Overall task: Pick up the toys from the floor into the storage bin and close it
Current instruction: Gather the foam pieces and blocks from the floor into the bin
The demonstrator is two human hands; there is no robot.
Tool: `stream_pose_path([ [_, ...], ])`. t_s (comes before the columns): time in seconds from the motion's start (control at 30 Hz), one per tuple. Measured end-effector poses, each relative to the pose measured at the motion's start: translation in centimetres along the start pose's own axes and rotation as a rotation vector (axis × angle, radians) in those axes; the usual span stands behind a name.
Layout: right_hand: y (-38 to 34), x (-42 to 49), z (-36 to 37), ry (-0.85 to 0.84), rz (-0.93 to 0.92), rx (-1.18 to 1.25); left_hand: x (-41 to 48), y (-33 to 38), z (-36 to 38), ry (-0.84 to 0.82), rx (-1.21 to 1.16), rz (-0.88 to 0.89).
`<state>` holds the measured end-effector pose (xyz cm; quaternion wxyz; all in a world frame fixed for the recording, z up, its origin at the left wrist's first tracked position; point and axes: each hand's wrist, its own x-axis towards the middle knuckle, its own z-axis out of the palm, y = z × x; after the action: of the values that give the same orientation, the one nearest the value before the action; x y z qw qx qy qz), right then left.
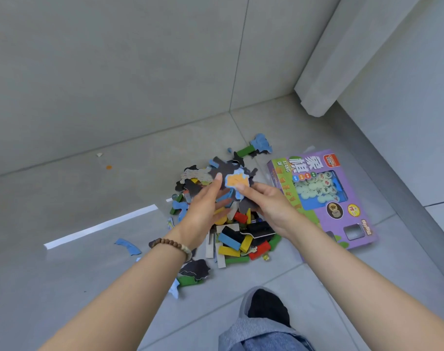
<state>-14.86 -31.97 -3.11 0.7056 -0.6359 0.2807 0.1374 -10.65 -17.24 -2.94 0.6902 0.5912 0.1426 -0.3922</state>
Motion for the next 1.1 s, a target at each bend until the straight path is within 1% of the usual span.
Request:
stream_pose_path([
  [0.03,-0.1,-0.4,0.2,-0.029,-0.006,-0.052,0.0,-0.1,0.0,-0.001,-0.042,-0.02],
  [0.1,0.0,-1.0,-0.1,-0.004,-0.043,-0.152,-0.2,-0.3,-0.5,0.044,-0.094,-0.037],
  [0.23,1.6,-1.1,-2.5,0.239,-0.104,-0.14,-0.2,-0.9,-2.5,0.109,-0.235,-0.1],
  [0.33,3.3,-0.4,-3.2,0.332,-0.111,-0.246,0.0,-1.1,-3.3,0.115,-0.27,-0.098],
  [0.4,3.5,-0.1,-2.8,0.297,-0.077,-0.319,0.0,-1.0,-3.6,0.103,-0.279,-0.09],
  [0.47,3.7,0.6,-1.9,0.253,-0.037,-0.355,0.0,-0.6,-3.7,0.084,-0.237,-0.084],
  [0.6,4.1,2.0,-0.2,0.309,-0.065,-0.495,-0.2,-0.5,-3.9,0.142,-0.167,-0.077],
  [0.8,4.5,3.0,1.5,0.343,-0.028,-0.631,-0.3,-1.7,-5.0,0.249,-0.126,-0.066],
  [0.93,4.3,3.2,2.3,0.311,0.0,-0.665,-0.5,-1.9,-5.3,0.254,-0.148,-0.06],
  [1.1,4.2,3.6,2.6,0.295,-0.022,-0.695,-0.2,-2.1,-5.6,0.244,-0.155,-0.059],
])
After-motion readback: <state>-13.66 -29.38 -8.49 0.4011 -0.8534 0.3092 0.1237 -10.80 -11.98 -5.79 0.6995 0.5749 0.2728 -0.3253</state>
